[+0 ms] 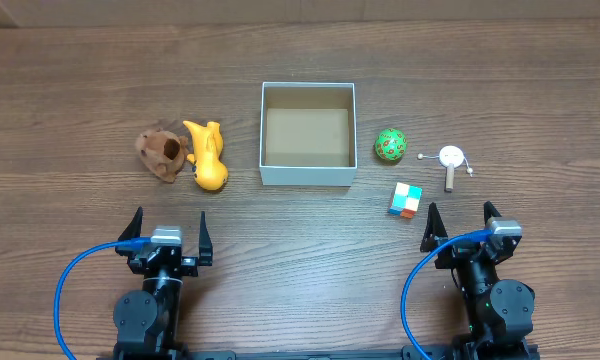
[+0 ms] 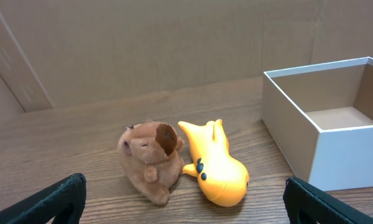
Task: Pack container
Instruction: 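Reach the right gripper forward to the colorful 2x2 cube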
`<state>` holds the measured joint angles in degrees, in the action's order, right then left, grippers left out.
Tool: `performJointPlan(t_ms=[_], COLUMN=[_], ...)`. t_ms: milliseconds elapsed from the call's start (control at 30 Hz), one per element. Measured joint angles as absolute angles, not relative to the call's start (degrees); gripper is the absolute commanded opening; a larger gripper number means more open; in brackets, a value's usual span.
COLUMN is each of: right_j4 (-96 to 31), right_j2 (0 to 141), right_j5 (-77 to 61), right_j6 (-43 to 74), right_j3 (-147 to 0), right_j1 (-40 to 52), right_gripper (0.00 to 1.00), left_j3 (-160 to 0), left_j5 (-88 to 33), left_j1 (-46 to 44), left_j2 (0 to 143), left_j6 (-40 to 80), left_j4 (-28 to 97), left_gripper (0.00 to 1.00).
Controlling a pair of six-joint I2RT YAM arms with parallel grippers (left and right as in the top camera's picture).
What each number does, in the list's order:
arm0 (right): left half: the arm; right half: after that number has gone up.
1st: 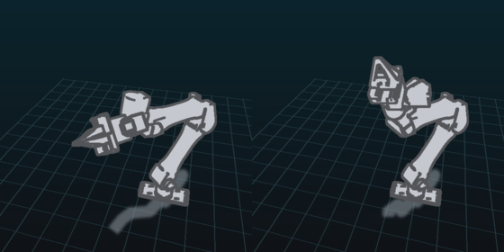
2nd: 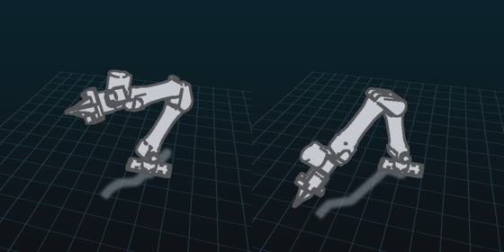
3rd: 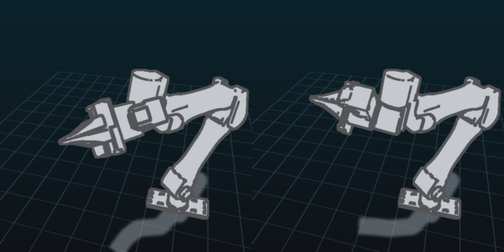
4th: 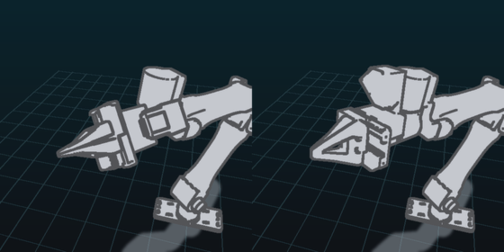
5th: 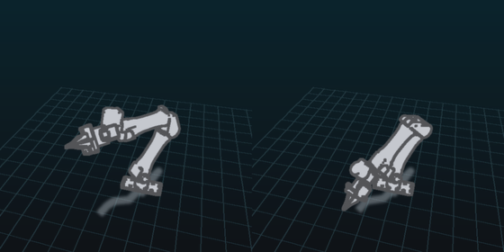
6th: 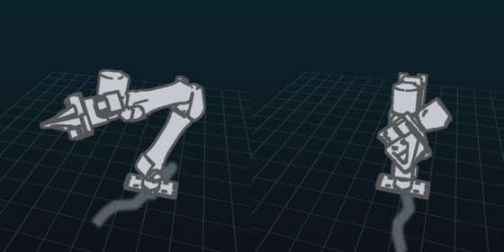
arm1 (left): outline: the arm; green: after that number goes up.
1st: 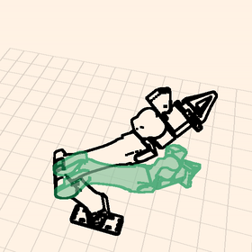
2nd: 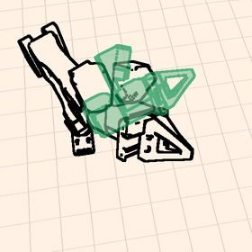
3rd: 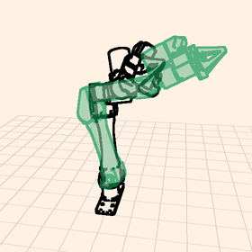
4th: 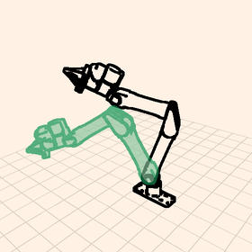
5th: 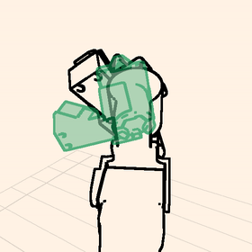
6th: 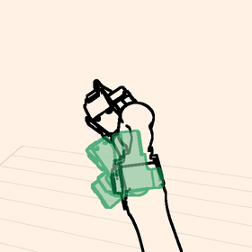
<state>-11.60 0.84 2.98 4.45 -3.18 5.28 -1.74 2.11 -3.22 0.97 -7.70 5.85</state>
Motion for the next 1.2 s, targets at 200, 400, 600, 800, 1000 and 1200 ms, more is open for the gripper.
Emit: performJointPlan(t_ms=[200, 400, 600, 800, 1000, 1200], right_j4=[-11.6, -11.6, -9.5, -10.0, -11.9, -26.3], right_j2=[0.8, 0.8, 0.8, 1.4, 18.1, 46.3], right_j5=[3.0, 3.0, 2.7, 4.2, 5.4, 5.0], right_j6=[4.5, 4.5, 4.7, 9.0, 11.2, 11.9], right_j3=[-3.2, -3.2, -3.2, -4.1, -16.8, -44.2], right_j1=[5.3, 5.3, 5.3, 5.3, 5.3, 5.3], right_gripper=[1.0, 1.0, 1.0, 1.0, 1.0, 1.0], left_j3=[-1.7, -1.7, -1.7, -1.7, -1.7, -1.5], left_j5=[2.1, 2.1, 2.1, 2.1, 2.1, 2.1], left_j1=[-3.2, -3.2, -3.2, -3.2, -3.2, -3.2], left_j2=[1.0, 1.0, 1.0, 1.0, 1.0, 1.0], left_j6=[-7.7, -7.7, -7.7, -7.7, -7.7, -7.7], left_j4=[5.8, 5.8, 5.8, 5.9, 6.0, 6.0], left_gripper=[1.0, 1.0, 1.0, 1.0, 1.0, 1.0])
